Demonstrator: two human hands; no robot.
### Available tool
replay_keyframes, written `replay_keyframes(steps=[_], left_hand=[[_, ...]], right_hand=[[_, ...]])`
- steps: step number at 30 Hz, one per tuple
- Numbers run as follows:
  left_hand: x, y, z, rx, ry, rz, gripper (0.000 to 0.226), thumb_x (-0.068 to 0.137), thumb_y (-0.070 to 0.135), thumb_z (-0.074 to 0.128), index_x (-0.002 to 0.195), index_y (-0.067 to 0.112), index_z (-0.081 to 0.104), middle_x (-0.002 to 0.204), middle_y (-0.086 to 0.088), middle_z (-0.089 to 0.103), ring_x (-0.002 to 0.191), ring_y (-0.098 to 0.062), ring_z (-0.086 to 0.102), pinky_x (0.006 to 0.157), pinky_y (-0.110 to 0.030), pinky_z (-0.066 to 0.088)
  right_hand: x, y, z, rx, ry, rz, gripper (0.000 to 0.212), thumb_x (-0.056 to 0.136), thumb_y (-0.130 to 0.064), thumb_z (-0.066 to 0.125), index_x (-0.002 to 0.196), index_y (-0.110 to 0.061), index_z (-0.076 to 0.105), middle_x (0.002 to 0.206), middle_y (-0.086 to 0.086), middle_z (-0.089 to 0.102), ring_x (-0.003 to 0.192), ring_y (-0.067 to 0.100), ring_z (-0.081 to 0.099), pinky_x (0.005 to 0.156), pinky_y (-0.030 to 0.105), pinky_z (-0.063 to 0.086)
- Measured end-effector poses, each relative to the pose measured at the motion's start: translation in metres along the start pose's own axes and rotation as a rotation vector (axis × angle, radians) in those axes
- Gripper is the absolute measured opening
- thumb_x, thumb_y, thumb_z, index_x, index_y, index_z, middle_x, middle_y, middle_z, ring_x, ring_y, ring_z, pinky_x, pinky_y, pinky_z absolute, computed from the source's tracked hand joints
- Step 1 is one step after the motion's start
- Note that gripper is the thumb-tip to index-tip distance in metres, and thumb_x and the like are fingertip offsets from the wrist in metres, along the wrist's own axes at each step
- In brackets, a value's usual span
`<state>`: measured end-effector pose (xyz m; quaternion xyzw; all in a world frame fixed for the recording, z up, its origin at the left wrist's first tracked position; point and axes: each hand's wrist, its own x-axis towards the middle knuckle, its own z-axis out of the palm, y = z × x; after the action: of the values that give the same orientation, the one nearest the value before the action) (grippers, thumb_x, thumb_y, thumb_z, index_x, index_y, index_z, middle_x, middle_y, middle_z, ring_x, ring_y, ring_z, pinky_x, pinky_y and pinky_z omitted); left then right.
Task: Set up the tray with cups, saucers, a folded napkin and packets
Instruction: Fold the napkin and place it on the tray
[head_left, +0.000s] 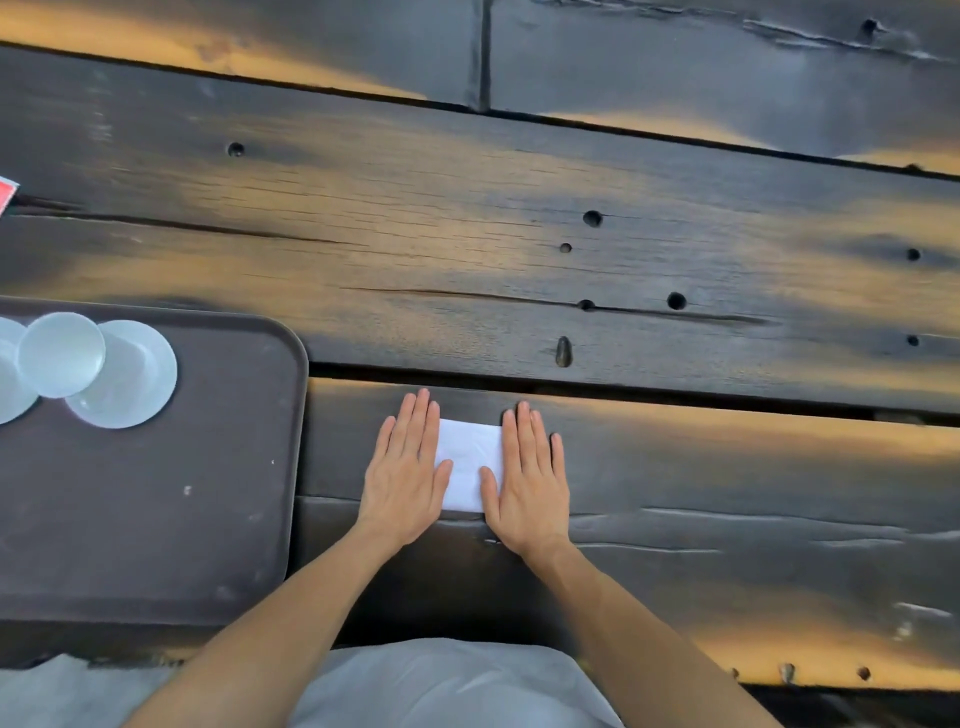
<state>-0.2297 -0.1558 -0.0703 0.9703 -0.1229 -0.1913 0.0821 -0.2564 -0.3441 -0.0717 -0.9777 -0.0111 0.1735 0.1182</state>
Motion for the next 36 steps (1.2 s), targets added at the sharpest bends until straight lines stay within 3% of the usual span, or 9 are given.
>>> replay_keyframes(steps=[11,15,17,20,24,29,31,33,36], left_hand=[[0.001,-0.003,-0.004,-0.019,-0.062,0.014,0.080,0.100,0.055,0.033,0.161,0.005,0.014,0.170,-0.015,0.010,0.158,-0.029,0.002,0.126,-0.049,0.012],[-0.009,-0.001,-0.024,-0.158,-0.052,0.000,0.085,0.099,0.048,0.048,0.161,0.007,0.007,0.170,-0.015,-0.001,0.158,-0.031,-0.002,0.127,-0.046,0.011],[-0.018,-0.004,-0.035,-0.311,-0.005,-0.076,0.083,0.098,0.033,0.057,0.160,0.004,0.012,0.169,-0.019,0.011,0.155,-0.035,0.013,0.125,-0.046,0.021],[-0.030,-0.005,-0.047,-0.528,0.065,-0.360,0.073,0.097,0.023,0.060,0.157,0.003,0.024,0.158,-0.017,0.034,0.144,-0.033,0.035,0.118,-0.046,0.035],[-0.032,0.002,-0.053,-0.919,-0.031,-0.708,0.056,0.099,0.020,0.057,0.149,0.005,0.036,0.148,-0.012,0.047,0.130,-0.030,0.051,0.108,-0.044,0.044],[-0.027,0.007,-0.059,-0.933,-0.098,-0.798,0.044,0.094,0.028,0.057,0.133,0.011,0.047,0.110,-0.001,0.054,0.106,-0.025,0.053,0.085,-0.036,0.044],[-0.024,0.003,-0.061,-0.959,-0.131,-0.804,0.030,0.090,0.032,0.061,0.114,0.016,0.055,0.106,-0.002,0.054,0.100,-0.025,0.053,0.082,-0.034,0.042],[-0.022,-0.002,-0.065,-1.058,-0.178,-0.800,0.018,0.086,0.031,0.063,0.081,0.016,0.053,0.085,-0.006,0.051,0.078,-0.026,0.048,0.070,-0.032,0.035],[-0.024,-0.009,-0.071,-1.287,-0.307,-0.898,0.012,0.093,0.016,0.065,0.090,0.004,0.064,0.075,-0.010,0.050,0.054,-0.017,0.038,0.050,-0.026,0.026]], right_hand=[[0.001,-0.001,-0.001,-0.004,-0.044,0.013,0.074,0.102,-0.049,0.031,0.163,-0.010,0.016,0.172,0.011,0.010,0.159,0.026,0.010,0.127,0.048,0.011],[-0.002,-0.007,-0.017,0.062,-0.084,0.010,0.073,0.105,-0.047,0.028,0.164,-0.012,0.005,0.172,0.005,-0.007,0.159,0.021,-0.004,0.129,0.046,0.005],[-0.009,-0.005,-0.027,0.237,-0.050,0.056,0.075,0.106,-0.041,0.037,0.164,-0.011,0.001,0.172,0.004,-0.009,0.159,0.019,-0.006,0.129,0.036,0.003],[-0.031,-0.003,-0.039,0.575,0.023,0.288,0.073,0.104,-0.028,0.051,0.163,-0.008,0.013,0.170,0.007,0.018,0.156,0.022,0.021,0.123,0.028,0.017],[-0.045,-0.010,-0.048,0.898,-0.024,0.633,0.058,0.101,-0.019,0.057,0.153,-0.007,0.035,0.146,0.011,0.046,0.126,0.023,0.054,0.104,0.033,0.045],[-0.037,-0.015,-0.052,1.103,-0.075,0.795,0.025,0.099,-0.016,0.057,0.123,-0.010,0.053,0.106,0.004,0.062,0.088,0.018,0.064,0.074,0.034,0.062],[-0.031,-0.009,-0.055,1.197,-0.091,0.862,0.004,0.098,-0.017,0.058,0.097,-0.015,0.055,0.083,-0.001,0.057,0.070,0.012,0.056,0.058,0.023,0.055],[-0.025,0.000,-0.055,1.278,-0.140,0.852,0.030,0.097,-0.016,0.056,0.071,-0.019,0.042,0.064,-0.001,0.039,0.053,0.014,0.039,0.046,0.020,0.042],[-0.020,0.011,-0.058,1.297,-0.237,0.838,0.035,0.095,-0.016,0.057,0.069,-0.023,0.035,0.054,-0.001,0.031,0.049,0.014,0.028,0.050,0.023,0.025]])
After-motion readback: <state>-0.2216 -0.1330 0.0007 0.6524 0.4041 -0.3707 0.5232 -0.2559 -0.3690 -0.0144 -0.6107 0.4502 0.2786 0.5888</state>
